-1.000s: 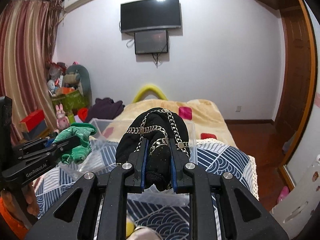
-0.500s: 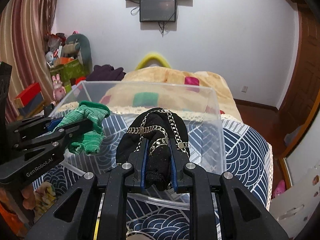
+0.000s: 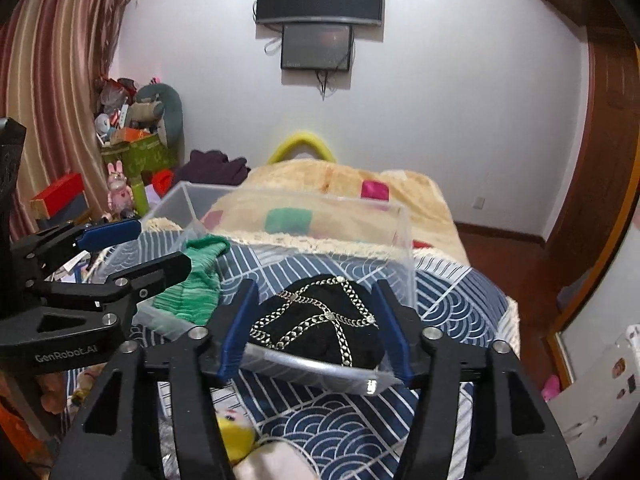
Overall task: Organize soft objects
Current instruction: 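Carry the black chain hat with the right tool while the left carries the green sock into the box, then carry the white pouch with the right tool while the left carries the floral cloth into the box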
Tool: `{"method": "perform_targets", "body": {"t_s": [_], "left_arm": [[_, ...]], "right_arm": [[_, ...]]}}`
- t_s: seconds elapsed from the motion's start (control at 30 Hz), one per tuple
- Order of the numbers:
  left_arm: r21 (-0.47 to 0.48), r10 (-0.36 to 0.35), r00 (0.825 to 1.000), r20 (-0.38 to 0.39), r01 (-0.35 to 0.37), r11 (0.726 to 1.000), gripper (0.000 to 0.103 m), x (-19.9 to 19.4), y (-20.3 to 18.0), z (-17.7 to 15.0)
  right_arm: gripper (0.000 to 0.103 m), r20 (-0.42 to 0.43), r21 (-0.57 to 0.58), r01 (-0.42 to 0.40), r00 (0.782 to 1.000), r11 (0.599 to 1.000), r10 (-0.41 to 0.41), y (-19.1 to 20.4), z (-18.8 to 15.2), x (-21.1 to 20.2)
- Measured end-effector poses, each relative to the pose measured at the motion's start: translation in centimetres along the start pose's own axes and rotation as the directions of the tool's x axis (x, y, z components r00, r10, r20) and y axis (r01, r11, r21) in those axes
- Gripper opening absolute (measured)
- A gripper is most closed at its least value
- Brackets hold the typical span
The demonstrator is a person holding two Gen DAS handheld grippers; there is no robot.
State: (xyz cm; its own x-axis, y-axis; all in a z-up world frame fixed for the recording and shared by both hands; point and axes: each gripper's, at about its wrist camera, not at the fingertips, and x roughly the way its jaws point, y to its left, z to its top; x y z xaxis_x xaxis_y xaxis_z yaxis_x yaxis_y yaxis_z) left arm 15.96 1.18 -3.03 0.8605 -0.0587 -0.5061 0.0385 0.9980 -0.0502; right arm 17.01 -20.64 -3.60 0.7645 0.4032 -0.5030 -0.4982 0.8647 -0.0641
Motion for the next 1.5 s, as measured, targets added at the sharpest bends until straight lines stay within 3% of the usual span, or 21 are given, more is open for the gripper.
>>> {"method": "perform_targets", "body": {"t_s": [0.07,0.2,0.27,0.5,0.8,1.07,1.13,1.2,1.23,1.3,1.37,1.43,1.5], "left_arm": [[0.002,0.001,1.000,0.021,-0.001,1.000,0.083,-1.2,0.0,0.1],[0.001,0.010,0.998,0.065,-0.010,1.000,0.102,-3.9,0.0,0.1],[-0.008,0.022,0.996,0.084,-0.022,1.000,0.103,-5.2,0.3,-0.2],[-0.009,0.061,0.997,0.044,-0.060,0.998,0.103,-7.0,1.4,-2.4],[-0.039,0.079,0.993,-0.086,-0.083,0.996,0.103,-5.8,3.3,-7.6],[-0.086,0.054,0.988,-0.147,-0.067,0.994,0.102,-4.1,4.2,-11.0],[-0.090,0.054,0.987,-0.148,-0.068,0.994,0.097,-3.8,4.1,-11.4],[-0.088,0.043,0.986,-0.162,-0.058,0.994,0.085,-3.4,3.9,-11.9],[-0.086,0.034,0.984,-0.173,-0.050,0.995,0.083,-3.1,3.9,-12.0],[-0.092,0.014,0.980,-0.201,-0.033,0.995,0.074,-2.6,3.8,-12.4],[-0.093,0.010,0.978,-0.207,-0.029,0.995,0.071,-2.3,3.6,-12.6],[-0.085,0.008,0.981,-0.195,-0.025,0.996,0.059,-2.5,3.4,-12.8],[-0.069,0.001,0.981,-0.195,-0.015,0.997,0.046,-2.7,3.1,-13.0]], "right_arm": [[0.065,0.024,-0.008,0.003,1.000,1.000,-0.003,0.2,0.0,-0.9],[0.079,0.078,-0.011,0.006,0.997,1.000,-0.005,0.3,0.0,-3.4],[0.081,0.101,-0.004,0.004,0.995,1.000,-0.004,0.1,-0.2,-4.4],[0.082,0.097,0.018,-0.003,0.995,1.000,0.001,0.0,-2.2,-5.9],[0.082,-0.046,0.054,0.007,0.999,0.999,-0.005,-0.7,-7.0,-4.0],[0.082,-0.194,0.127,-0.040,0.979,0.991,0.065,-1.3,-10.5,-1.1],[0.082,-0.200,0.127,-0.047,0.977,0.991,0.072,-1.1,-10.6,-1.1],[0.081,-0.202,0.125,-0.059,0.976,0.990,0.084,-0.9,-10.7,-1.2],[0.079,-0.203,0.126,-0.073,0.974,0.989,0.098,-0.9,-10.8,-1.3],[0.060,-0.208,0.128,-0.105,0.969,0.986,0.130,-0.8,-10.9,-1.2],[0.050,-0.205,0.126,-0.119,0.968,0.985,0.144,-0.7,-11.0,-1.3],[0.039,-0.200,0.120,-0.128,0.968,0.984,0.150,-0.7,-11.1,-1.6],[0.023,-0.192,0.120,-0.127,0.970,0.985,0.148,-0.7,-11.1,-1.9]]}}
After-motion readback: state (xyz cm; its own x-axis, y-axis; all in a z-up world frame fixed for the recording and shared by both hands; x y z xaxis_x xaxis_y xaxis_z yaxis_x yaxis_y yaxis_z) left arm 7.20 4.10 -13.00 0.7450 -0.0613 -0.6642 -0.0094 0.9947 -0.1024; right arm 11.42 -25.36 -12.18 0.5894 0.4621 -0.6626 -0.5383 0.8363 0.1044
